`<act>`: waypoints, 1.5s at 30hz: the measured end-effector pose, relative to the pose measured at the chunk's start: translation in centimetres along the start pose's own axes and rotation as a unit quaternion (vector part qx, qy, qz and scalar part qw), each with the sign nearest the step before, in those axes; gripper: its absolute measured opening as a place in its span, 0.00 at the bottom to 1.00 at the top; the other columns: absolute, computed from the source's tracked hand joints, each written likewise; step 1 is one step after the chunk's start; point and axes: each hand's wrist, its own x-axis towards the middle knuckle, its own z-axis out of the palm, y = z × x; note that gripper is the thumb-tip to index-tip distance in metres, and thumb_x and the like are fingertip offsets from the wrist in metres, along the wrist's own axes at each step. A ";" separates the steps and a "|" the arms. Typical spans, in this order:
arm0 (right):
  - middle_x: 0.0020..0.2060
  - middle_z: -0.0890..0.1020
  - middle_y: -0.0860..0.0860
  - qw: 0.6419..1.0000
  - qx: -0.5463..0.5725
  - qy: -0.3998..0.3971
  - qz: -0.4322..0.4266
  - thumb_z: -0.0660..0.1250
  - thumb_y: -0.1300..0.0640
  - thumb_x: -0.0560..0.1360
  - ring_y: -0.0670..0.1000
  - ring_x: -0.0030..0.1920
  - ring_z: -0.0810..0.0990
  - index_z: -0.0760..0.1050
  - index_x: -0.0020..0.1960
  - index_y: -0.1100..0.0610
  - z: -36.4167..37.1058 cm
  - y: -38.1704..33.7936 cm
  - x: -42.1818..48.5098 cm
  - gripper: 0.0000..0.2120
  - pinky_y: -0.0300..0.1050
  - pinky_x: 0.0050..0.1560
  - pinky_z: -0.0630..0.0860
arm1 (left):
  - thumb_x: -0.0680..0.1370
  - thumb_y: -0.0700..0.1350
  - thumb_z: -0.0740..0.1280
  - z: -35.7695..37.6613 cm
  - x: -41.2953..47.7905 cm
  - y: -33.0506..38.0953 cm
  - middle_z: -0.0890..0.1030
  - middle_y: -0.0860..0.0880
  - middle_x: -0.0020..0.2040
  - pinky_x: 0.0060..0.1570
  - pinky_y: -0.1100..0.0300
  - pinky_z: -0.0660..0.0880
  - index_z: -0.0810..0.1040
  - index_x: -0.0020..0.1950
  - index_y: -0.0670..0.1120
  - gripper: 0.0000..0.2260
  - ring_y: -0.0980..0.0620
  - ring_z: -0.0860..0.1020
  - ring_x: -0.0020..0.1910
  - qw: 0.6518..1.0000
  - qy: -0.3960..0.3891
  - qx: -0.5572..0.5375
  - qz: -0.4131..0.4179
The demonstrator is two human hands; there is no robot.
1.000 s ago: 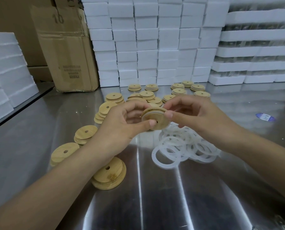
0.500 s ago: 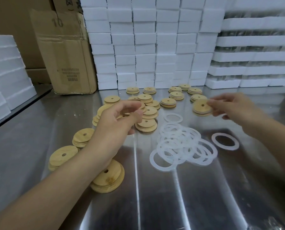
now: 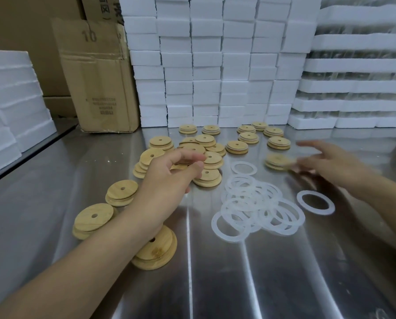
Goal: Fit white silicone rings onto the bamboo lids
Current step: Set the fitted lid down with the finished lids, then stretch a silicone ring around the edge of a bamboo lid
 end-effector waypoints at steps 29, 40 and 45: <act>0.53 0.81 0.40 0.954 -0.204 -0.045 -0.215 0.64 0.43 0.83 0.43 0.51 0.78 0.80 0.56 0.36 5.3 -2.8 -1.5 0.07 0.51 0.55 0.79 | 0.82 0.48 0.70 -3.8 1.5 -1.5 0.79 0.60 0.63 0.64 0.50 0.74 0.82 0.64 0.59 0.12 0.55 0.76 0.64 0.883 -0.003 0.453 0.121; 0.41 0.80 0.43 0.966 -0.133 0.062 -0.212 0.63 0.50 0.85 0.44 0.40 0.78 0.75 0.50 0.42 5.7 -3.4 -2.0 0.06 0.48 0.42 0.78 | 0.82 0.53 0.70 -5.6 1.9 -1.0 0.78 0.53 0.68 0.65 0.43 0.74 0.79 0.67 0.60 0.14 0.49 0.75 0.67 0.872 0.046 0.484 0.063; 0.33 0.81 0.43 0.969 -0.089 0.112 -0.202 0.60 0.47 0.85 0.46 0.32 0.79 0.75 0.53 0.45 5.4 -4.0 -2.7 0.06 0.46 0.34 0.75 | 0.81 0.52 0.71 -5.6 2.3 -0.8 0.78 0.54 0.67 0.64 0.44 0.75 0.80 0.65 0.61 0.13 0.50 0.75 0.66 0.877 0.056 0.472 0.064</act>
